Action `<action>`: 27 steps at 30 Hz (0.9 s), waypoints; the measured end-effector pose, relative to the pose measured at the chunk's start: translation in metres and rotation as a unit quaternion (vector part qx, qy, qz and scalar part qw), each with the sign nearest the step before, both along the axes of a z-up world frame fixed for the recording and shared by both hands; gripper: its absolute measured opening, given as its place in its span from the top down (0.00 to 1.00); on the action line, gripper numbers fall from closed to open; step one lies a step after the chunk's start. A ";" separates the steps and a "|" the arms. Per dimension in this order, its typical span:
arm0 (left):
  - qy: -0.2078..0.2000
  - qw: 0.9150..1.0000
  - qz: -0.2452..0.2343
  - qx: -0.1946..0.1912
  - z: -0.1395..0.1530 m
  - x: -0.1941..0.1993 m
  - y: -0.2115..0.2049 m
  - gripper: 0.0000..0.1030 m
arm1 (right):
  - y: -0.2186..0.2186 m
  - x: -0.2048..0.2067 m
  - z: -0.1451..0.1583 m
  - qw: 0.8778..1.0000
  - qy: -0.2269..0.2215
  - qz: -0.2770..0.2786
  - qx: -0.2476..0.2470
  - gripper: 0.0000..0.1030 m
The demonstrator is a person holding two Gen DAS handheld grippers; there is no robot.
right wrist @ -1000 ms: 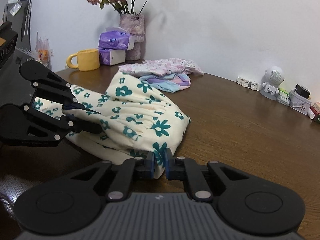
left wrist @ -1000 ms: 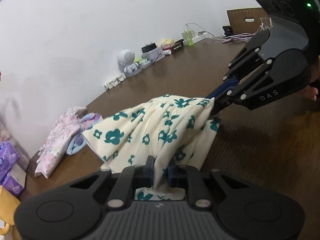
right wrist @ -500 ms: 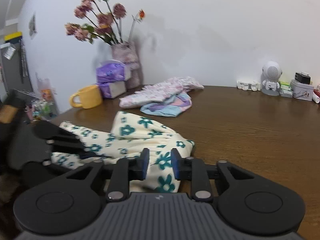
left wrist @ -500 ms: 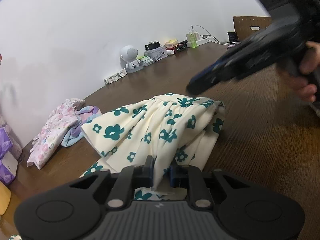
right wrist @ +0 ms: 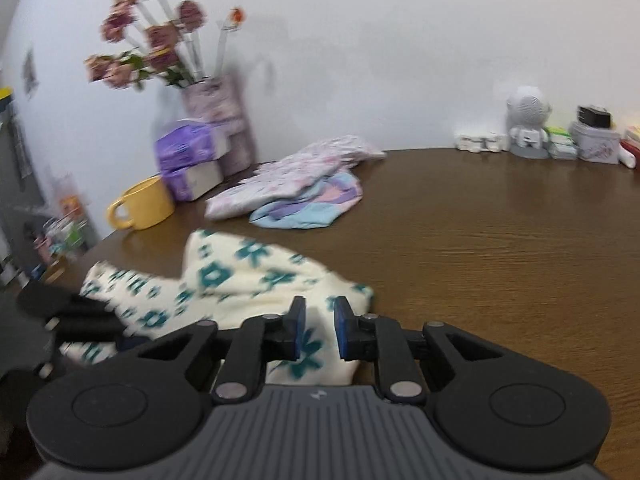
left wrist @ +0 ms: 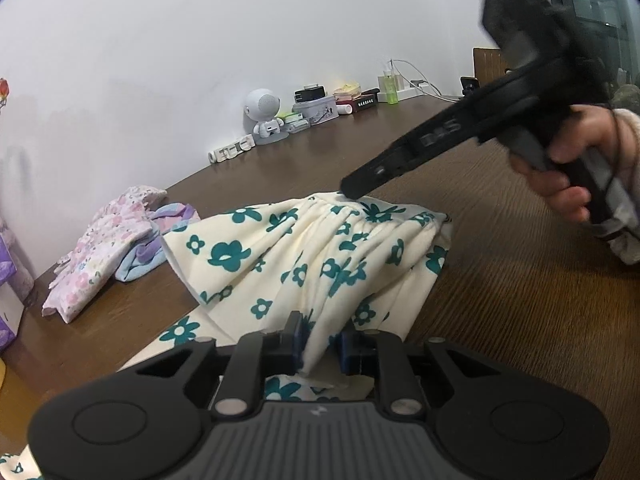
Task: Fold clothes
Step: 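Pinch the folded shirt with the left gripper and tug it toward the right gripper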
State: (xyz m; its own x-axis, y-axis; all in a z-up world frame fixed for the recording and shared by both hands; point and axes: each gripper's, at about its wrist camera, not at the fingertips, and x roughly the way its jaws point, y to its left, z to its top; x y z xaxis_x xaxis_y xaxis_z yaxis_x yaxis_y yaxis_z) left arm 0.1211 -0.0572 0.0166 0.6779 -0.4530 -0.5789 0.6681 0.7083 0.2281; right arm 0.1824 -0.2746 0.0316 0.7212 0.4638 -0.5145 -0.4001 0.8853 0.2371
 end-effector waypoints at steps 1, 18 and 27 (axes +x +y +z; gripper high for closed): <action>0.000 1.000 0.000 -0.001 0.000 0.000 0.000 0.84 | 0.001 0.007 -0.003 1.000 0.010 -0.003 0.001 0.85; 0.013 1.000 0.014 -0.023 0.000 0.003 0.009 0.68 | -0.002 -0.014 0.004 1.000 -0.024 0.004 0.020 0.85; 0.019 0.999 0.019 -0.031 -0.001 0.004 0.011 0.67 | 0.009 -0.019 -0.014 1.000 0.004 0.023 -0.009 0.85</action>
State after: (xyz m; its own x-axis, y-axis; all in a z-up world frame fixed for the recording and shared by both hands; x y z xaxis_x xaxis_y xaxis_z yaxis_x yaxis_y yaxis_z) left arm 0.1251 -0.0465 0.0155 0.6732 -0.4633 -0.5763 0.6482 0.7448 0.1585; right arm 0.1633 -0.2654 0.0177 0.6951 0.4871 -0.5287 -0.4396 0.8699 0.2236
